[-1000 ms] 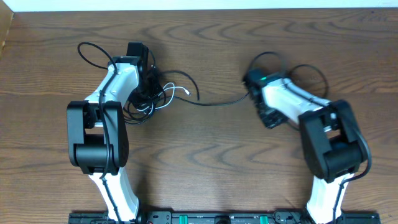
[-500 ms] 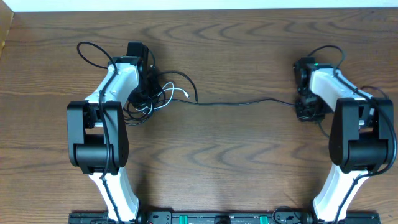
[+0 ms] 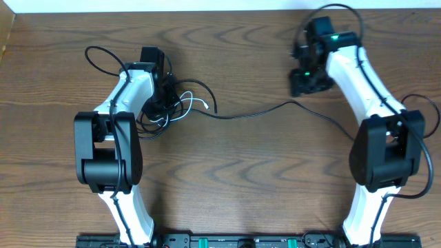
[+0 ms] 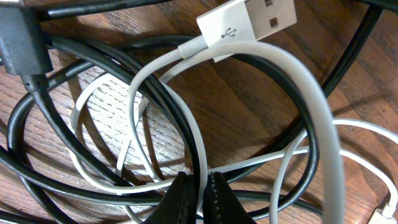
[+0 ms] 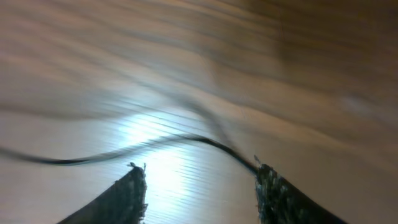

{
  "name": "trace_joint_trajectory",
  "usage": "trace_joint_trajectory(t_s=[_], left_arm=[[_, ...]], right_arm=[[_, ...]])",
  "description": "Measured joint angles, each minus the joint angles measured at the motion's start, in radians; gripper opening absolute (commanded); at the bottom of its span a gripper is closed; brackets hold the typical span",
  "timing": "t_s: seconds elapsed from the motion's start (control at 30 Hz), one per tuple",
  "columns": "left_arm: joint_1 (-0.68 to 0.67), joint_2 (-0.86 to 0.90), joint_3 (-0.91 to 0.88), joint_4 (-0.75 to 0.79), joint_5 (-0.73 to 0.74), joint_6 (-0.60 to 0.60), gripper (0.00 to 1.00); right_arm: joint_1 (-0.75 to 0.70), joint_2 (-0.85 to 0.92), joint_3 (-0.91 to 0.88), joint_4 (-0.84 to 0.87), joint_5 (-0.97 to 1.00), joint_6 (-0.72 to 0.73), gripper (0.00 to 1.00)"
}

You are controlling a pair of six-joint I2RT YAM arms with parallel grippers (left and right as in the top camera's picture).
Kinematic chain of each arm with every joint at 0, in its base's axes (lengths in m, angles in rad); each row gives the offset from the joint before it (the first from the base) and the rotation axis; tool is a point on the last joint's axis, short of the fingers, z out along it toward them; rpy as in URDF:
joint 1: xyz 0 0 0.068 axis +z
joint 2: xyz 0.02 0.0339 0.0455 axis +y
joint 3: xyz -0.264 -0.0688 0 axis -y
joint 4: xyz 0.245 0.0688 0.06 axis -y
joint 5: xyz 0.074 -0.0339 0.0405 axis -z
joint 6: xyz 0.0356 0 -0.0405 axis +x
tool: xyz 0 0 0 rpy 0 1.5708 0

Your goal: Untangle cables

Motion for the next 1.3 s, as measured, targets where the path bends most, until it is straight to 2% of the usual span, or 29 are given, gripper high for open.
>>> trace_joint_trajectory(t_s=[0.17,0.5,0.57,0.63,0.8,1.1,1.27,1.3], left_arm=[[0.0,0.0,0.0,0.0,-0.002,0.0,0.09],[0.0,0.0,0.0,0.0,-0.003,0.0,0.11],[0.0,0.0,0.0,0.0,-0.004,-0.001,0.12],[0.0,0.0,0.0,0.0,-0.006,-0.003,0.12],[0.0,0.0,0.0,0.0,-0.006,-0.003,0.12],[0.0,0.0,0.0,0.0,-0.006,-0.003,0.12],[0.0,0.0,0.0,0.0,-0.006,-0.003,0.12],[0.0,0.0,0.0,0.0,-0.006,-0.003,0.12]], right_arm=[[0.123,0.0,-0.026,0.104,-0.122,-0.114,0.61],[0.362,0.0,-0.116,0.43,-0.175,-0.235,0.59],[0.395,0.0,-0.144,0.488,-0.174,-0.248,0.57],[0.427,0.0,-0.177,0.55,-0.171,-0.262,0.49],[0.475,0.0,-0.264,0.676,-0.134,-0.284,0.31],[0.486,0.0,-0.395,0.882,-0.088,-0.255,0.29],[0.486,0.011,-0.408,0.895,-0.072,-0.23,0.26],[0.486,0.013,-0.409,0.895,-0.066,-0.225,0.27]])
